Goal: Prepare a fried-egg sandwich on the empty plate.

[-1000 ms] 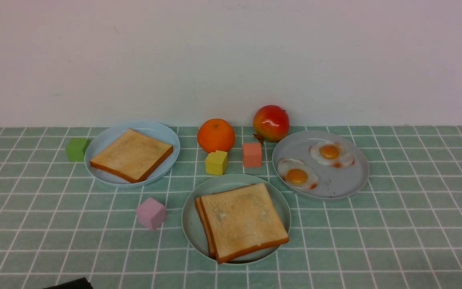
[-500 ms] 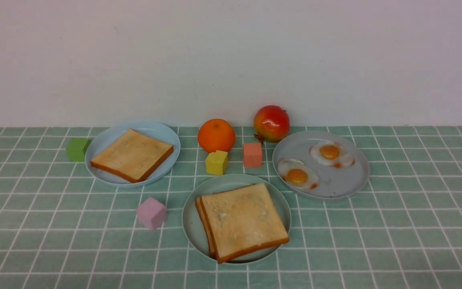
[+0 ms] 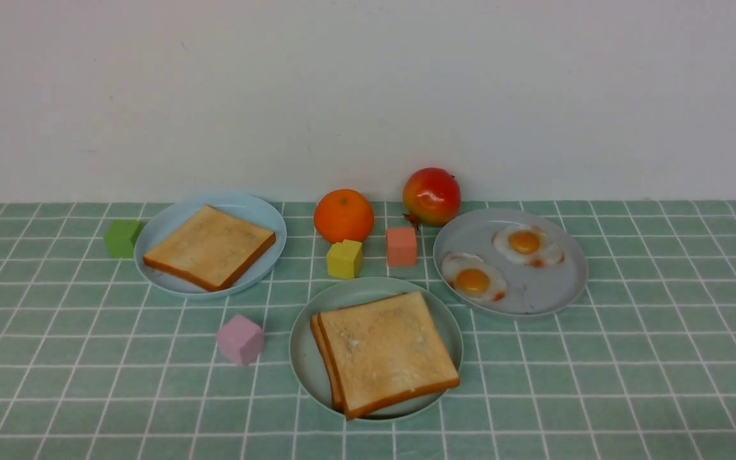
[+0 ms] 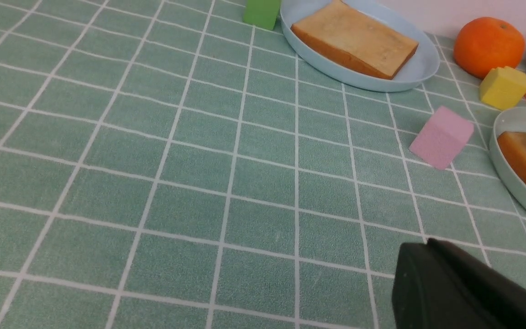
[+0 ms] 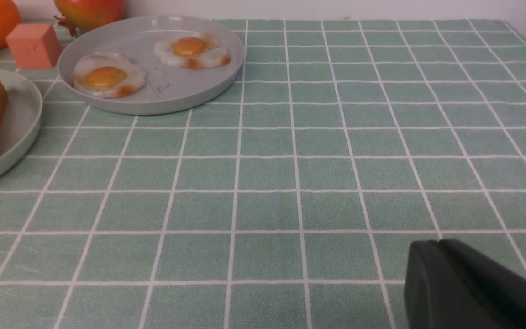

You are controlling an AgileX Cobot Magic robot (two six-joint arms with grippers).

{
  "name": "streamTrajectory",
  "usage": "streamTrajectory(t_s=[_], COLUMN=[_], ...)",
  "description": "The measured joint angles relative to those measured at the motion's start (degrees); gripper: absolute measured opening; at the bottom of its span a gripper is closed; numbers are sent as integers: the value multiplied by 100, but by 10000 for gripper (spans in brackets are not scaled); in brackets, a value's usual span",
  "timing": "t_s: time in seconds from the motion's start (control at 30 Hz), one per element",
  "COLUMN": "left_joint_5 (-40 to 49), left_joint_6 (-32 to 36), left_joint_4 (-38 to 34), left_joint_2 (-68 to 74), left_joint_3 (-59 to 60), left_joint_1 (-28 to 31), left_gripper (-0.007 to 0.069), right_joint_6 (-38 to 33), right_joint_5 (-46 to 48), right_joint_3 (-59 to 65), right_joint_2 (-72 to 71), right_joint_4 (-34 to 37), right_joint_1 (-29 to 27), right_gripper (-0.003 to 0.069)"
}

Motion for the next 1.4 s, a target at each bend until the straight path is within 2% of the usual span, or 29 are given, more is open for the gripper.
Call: streamTrajectory(t_s=[1.4], left_joint_5=[-5], left_joint_6=[0], left_joint_4=[0], left_joint_2=[0], left_joint_3=[0], left_joint_1=[0], left_gripper=[-10], right_joint_6=[0], right_joint_5=[0], right_joint_3=[0], right_joint_2=[0], right_joint_4=[0], right_joint_1=[0], right_gripper=[83])
